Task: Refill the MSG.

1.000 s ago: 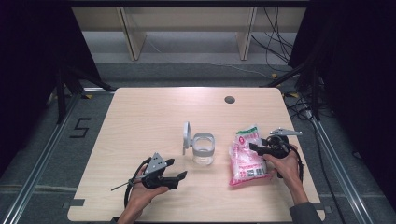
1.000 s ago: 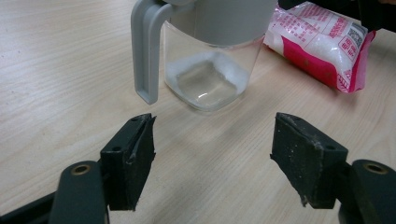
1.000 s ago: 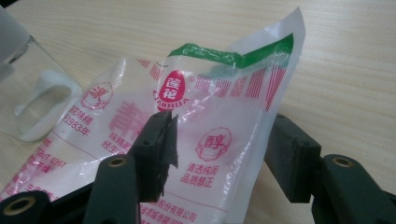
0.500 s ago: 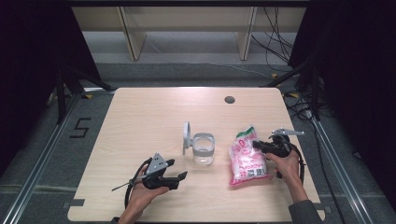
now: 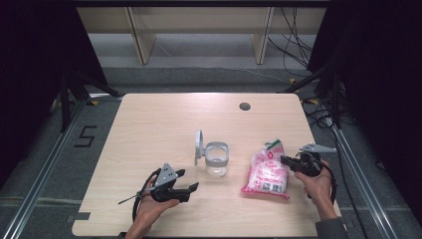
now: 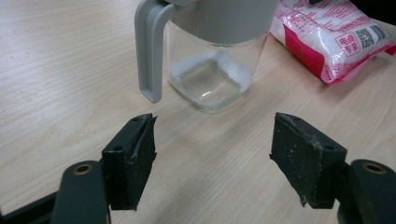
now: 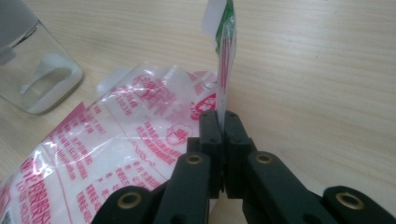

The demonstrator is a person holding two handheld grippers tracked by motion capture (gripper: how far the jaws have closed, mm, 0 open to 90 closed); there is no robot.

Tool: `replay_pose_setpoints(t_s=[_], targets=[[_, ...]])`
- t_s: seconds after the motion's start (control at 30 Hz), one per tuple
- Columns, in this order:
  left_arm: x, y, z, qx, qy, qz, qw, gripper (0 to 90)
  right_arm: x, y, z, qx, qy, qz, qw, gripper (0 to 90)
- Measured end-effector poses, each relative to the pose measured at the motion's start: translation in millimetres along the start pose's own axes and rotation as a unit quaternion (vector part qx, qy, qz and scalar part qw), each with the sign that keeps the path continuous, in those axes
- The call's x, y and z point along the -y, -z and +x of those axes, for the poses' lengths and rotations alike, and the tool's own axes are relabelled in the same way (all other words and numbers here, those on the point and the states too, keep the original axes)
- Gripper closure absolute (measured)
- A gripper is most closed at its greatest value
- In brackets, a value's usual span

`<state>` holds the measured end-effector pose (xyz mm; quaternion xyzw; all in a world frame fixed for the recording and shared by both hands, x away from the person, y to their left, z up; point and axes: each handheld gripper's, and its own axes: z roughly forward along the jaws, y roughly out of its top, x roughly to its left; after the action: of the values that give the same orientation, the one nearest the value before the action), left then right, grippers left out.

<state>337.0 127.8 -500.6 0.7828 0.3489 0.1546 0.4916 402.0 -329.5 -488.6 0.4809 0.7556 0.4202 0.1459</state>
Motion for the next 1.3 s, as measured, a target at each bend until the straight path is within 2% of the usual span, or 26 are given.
replay_pose_setpoints(t_s=[0.03, 0.07, 0.17, 0.2, 0.23, 0.27, 0.3, 0.33, 0.37, 0.4, 0.47, 0.5, 0.53, 0.57, 0.6, 0.63, 0.8, 0.83, 0.9, 0.93, 1.0, 1.03, 1.13, 1.2, 1.27, 1.3], targets=[[0.2, 0.0, -0.3, -0.003, 0.003, 0.000, 1.0000, 30.1, 3.0, 3.2, 3.0, -0.003, -0.032, 0.000, 0.9995, 89.2], [0.2, -0.2, -0.6, -0.002, 0.004, -0.001, 1.0000, 30.1, 4.2, 4.5, 0.6, -0.003, -0.023, -0.002, 0.9997, 88.9], [0.5, -1.0, -1.0, 0.000, 0.005, -0.001, 1.0000, 30.1, 6.6, 4.6, -5.2, -0.008, -0.027, -0.024, 0.9993, 82.9], [0.4, -1.1, -0.9, 0.000, 0.000, 0.003, 1.0000, 30.1, 5.8, 6.4, -3.3, -0.008, -0.048, -0.010, 0.9988, 80.6], [0.4, -1.3, -1.6, 0.002, 0.001, 0.002, 1.0000, 30.1, 6.3, 3.2, -7.1, -0.005, -0.035, -0.020, 0.9992, 77.7], [0.6, -2.3, -2.5, 0.002, 0.005, -0.001, 1.0000, 30.1, 6.6, 1.3, -5.4, -0.002, -0.059, -0.016, 0.9981, 74.4], [0.5, -2.4, -3.3, 0.001, 0.006, -0.001, 1.0000, 30.0, 6.1, 0.0, -9.7, -0.004, -0.050, -0.013, 0.9987, 73.5], [0.7, -2.1, -1.5, -0.001, -0.004, 0.006, 1.0000, 30.0, 6.2, -1.1, -10.3, -0.009, -0.055, -0.014, 0.9983, 71.9], [1.0, -3.1, -2.7, 0.004, 0.003, 0.000, 1.0000, 30.0, 5.8, -1.6, -8.6, -0.003, -0.076, -0.005, 0.9971, 70.0], [0.5, -2.4, -1.5, 0.004, -0.007, 0.005, 1.0000, 29.9, 5.5, -4.7, -13.3, -0.002, -0.060, -0.005, 0.9982, 68.5], [0.4, -2.5, -1.6, 0.004, -0.007, 0.004, 1.0000, 29.9, 4.3, -8.2, -13.3, -0.014, -0.071, -0.008, 0.9973, 67.2], [0.4, -2.5, -1.5, 0.004, -0.008, 0.004, 1.0000, 29.9, 3.3, -9.0, -13.0, -0.005, -0.071, 0.001, 0.9975, 66.3], [0.4, -2.8, -1.0, 0.006, -0.012, 0.002, 0.9999, 29.9, 3.0, -12.9, -13.0, -0.008, -0.071, -0.004, 0.9974, 65.6], [0.5, -2.6, -2.3, 0.004, -0.005, 0.005, 1.0000, 29.9, 2.5, -12.9, -9.8, -0.002, -0.085, 0.006, 0.9963, 65.2], [0.2, -2.4, -1.1, 0.003, -0.014, 0.007, 0.9999, 29.9, 1.3, -14.7, -9.1, -0.008, -0.089, 0.011, 0.9959, 64.8], [0.8, -2.6, -1.8, -0.001, -0.006, 0.011, 0.9999, 29.9, 1.2, -18.8, -12.9, -0.005, -0.070, 0.006, 0.9975, 64.6], [0.9, -3.6, -3.7, 0.004, 0.001, 0.006, 1.0000, 29.8, -1.1, -24.2, -12.6, -0.006, -0.070, 0.012, 0.9974, 67.8], [1.0, -3.7, -3.7, 0.005, 0.001, 0.006, 1.0000, 29.8, -1.3, -23.4, -12.3, -0.003, -0.070, 0.016, 0.9974, 70.9], [1.0, -3.8, -4.4, 0.002, 0.001, 0.008, 1.0000, 29.8, -0.8, -22.6, -10.7, -0.016, -0.089, 0.023, 0.9956, 79.3], [0.8, -3.9, -3.4, 0.005, -0.009, 0.009, 0.9999, 29.8, -0.4, -23.1, -11.5, -0.020, -0.087, 0.020, 0.9958, 82.2], [1.1, -4.7, -5.6, 0.006, 0.003, 0.006, 1.0000, 29.8, -0.7, -23.0, -11.3, -0.023, -0.079, 0.021, 0.9964, 89.1], [0.8, -4.3, -5.2, 0.006, -0.003, 0.008, 0.9999, 29.8, -1.1, -22.5, -12.9, -0.023, -0.055, 0.013, 0.9981, 90.0], [0.8, -3.6, -4.5, 0.003, -0.008, 0.014, 0.9999, 29.7, -2.5, -21.3, -8.7, -0.018, -0.038, -0.001, 0.9991, 90.0], [1.0, -4.5, -6.0, 0.009, 0.001, 0.004, 1.0000, 29.8, -3.9, -15.9, -5.8, -0.026, -0.039, -0.005, 0.9989, 90.0], [0.9, -4.2, -5.6, 0.010, -0.001, 0.006, 0.9999, 29.8, -5.1, -10.9, -1.8, -0.036, -0.039, -0.027, 0.9982, 90.0], [1.0, -4.5, -5.6, 0.010, 0.000, 0.004, 0.9999, 29.8, -6.0, -7.6, 0.3, -0.031, -0.031, -0.037, 0.9983, 90.0]])
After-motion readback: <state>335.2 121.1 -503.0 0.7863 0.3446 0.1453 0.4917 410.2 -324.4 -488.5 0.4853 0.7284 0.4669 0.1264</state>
